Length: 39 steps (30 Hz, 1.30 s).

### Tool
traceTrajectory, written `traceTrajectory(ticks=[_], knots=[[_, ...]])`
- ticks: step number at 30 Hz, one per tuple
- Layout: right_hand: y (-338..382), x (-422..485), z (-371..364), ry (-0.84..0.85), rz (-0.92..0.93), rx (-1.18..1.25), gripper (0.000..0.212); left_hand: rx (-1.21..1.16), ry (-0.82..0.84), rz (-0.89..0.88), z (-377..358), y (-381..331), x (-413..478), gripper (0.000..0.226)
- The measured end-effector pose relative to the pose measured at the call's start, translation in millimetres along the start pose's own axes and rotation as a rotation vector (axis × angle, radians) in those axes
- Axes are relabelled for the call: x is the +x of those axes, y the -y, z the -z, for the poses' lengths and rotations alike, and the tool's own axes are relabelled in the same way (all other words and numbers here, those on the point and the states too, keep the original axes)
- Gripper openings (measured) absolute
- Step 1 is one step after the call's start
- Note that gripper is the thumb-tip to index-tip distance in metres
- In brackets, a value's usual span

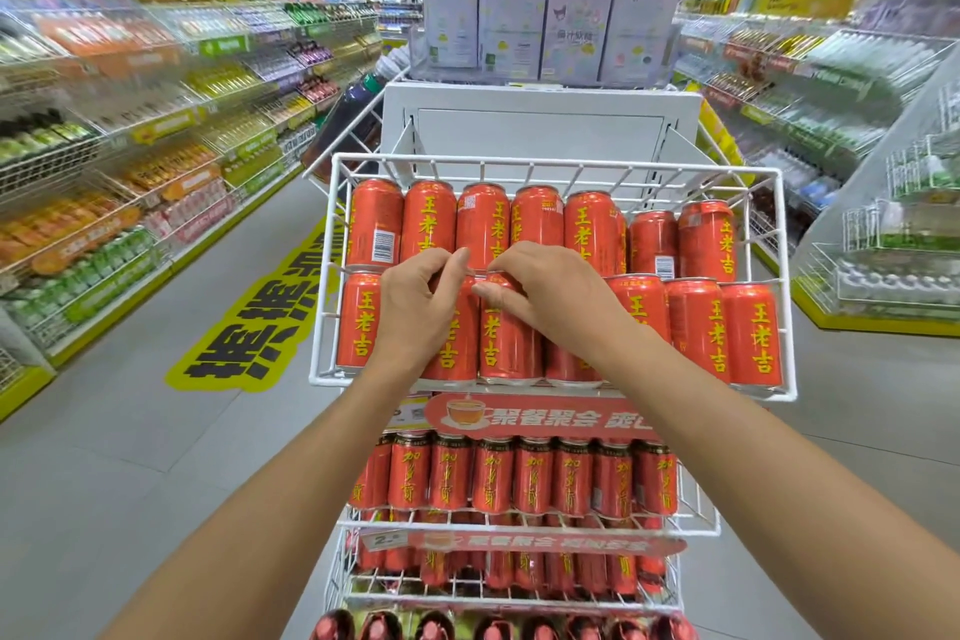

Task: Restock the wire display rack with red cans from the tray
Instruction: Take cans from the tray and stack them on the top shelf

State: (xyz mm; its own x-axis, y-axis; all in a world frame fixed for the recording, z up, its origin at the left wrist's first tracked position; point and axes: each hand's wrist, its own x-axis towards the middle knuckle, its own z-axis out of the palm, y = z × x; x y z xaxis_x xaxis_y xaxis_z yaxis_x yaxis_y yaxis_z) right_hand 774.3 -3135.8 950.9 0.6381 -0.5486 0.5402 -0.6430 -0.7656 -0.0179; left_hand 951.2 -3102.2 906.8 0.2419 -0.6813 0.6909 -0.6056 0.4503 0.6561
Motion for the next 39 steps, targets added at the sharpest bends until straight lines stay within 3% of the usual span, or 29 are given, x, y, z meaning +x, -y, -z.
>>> traceTrajectory(ticks=[11, 13, 18, 21, 24, 28, 30, 39], knots=[[6, 13, 26, 0.212, 0.004, -0.097, 0.051, 0.312, 0.242, -0.094, 33, -21, 22, 0.045], [9, 14, 34, 0.243, -0.014, -0.094, 0.05, 0.411, 0.334, -0.085, 49, -31, 27, 0.042], [24, -1, 64, 0.298, -0.066, -0.14, 0.05, 0.746, 0.577, -0.068, 95, -67, 28, 0.065], [42, -22, 88, 0.318, -0.133, -0.159, 0.062, 0.83, 0.697, -0.091, 116, -88, 14, 0.058], [66, -51, 117, 0.316, -0.184, -0.186, 0.066, 0.859, 0.756, -0.097, 131, -106, -9, 0.053], [100, -104, 138, 0.314, -0.233, -0.24, 0.067, 0.81, 0.792, -0.136, 147, -122, -58, 0.066], [116, -131, 138, 0.365, -0.264, -0.247, 0.065, 0.79, 0.818, -0.128, 152, -123, -88, 0.058], [153, -225, 62, 0.568, -0.306, -0.156, 0.066, 0.725, 1.015, -0.011, 138, -74, -212, 0.053]])
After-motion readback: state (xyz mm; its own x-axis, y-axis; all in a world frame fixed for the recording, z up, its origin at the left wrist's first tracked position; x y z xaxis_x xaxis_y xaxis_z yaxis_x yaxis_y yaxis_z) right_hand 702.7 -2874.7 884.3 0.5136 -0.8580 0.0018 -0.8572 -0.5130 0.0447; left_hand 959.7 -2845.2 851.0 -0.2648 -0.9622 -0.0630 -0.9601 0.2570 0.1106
